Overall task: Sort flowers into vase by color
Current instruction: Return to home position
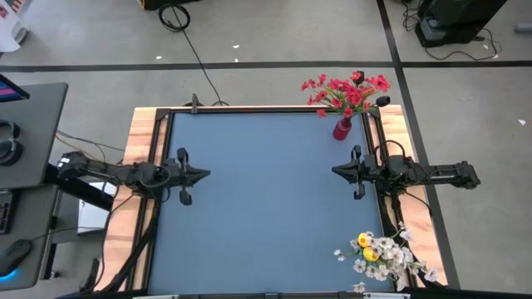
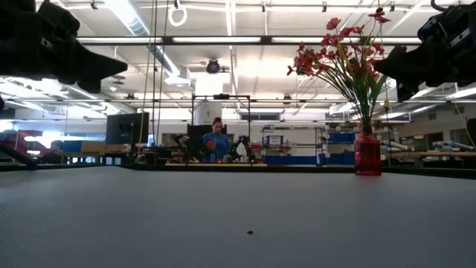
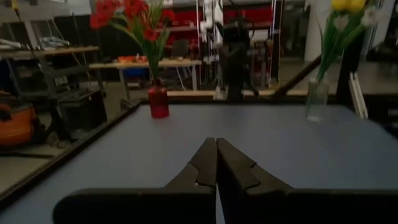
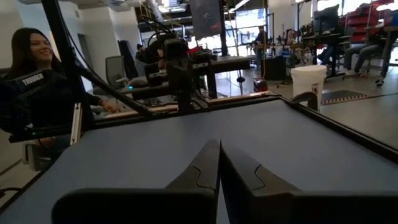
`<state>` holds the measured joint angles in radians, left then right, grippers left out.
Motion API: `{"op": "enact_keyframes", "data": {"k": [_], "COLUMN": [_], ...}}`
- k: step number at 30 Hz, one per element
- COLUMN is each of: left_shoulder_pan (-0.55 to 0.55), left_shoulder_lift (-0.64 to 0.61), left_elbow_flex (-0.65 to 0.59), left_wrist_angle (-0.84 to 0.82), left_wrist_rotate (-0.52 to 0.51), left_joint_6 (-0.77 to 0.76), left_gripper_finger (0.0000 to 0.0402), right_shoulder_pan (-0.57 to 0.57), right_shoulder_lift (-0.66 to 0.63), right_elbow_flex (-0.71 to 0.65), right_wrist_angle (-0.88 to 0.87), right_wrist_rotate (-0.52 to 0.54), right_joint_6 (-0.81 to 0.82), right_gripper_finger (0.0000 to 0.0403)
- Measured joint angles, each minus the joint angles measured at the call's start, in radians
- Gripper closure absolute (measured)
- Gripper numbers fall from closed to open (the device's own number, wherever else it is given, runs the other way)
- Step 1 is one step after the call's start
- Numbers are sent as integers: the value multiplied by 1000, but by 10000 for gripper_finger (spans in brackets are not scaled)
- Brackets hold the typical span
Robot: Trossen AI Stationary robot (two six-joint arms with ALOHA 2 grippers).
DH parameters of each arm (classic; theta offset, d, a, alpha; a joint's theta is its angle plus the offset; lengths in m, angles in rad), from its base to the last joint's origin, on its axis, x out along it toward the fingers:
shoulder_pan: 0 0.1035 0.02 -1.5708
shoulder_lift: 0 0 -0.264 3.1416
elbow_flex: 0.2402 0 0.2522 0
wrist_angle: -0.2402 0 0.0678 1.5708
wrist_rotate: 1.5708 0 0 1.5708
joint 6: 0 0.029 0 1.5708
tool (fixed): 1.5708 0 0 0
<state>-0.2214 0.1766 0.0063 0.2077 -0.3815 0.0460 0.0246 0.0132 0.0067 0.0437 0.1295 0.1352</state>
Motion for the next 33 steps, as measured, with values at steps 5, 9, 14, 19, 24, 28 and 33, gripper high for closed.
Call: {"op": "enact_keyframes", "data": {"k": [5, 9, 14, 19, 24, 28, 33], "left_shoulder_pan": [0, 1, 2, 2, 2, 2, 2], "left_shoulder_lift": [-126, -176, -146, -129, -129, -129, -129], "left_elbow_flex": [0, 0, 0, 0, 0, 0, 0], "left_wrist_angle": [-148, -159, -167, -167, -167, -167, -167], "left_wrist_rotate": [30, 143, 189, 189, 189, 189, 189], "left_joint_6": [8, 55, 47, -14, -17, -17, -17], "left_gripper_finger": [395, 395, 395, 395, 395, 395, 395], "right_shoulder_pan": [0, 0, 0, 0, 0, 0, 0], "right_shoulder_lift": [0, 0, 0, 0, 0, 0, 0], "right_elbow_flex": [0, 0, 0, 0, 0, 0, 0], "right_wrist_angle": [0, 0, 0, 5, 16, 16, 15], "right_wrist_rotate": [0, -1, -1, -1, -1, -1, -1], "right_joint_6": [0, 0, 0, 0, 0, 1, 1], "right_gripper_finger": [381, 380, 380, 380, 380, 380, 380]}}
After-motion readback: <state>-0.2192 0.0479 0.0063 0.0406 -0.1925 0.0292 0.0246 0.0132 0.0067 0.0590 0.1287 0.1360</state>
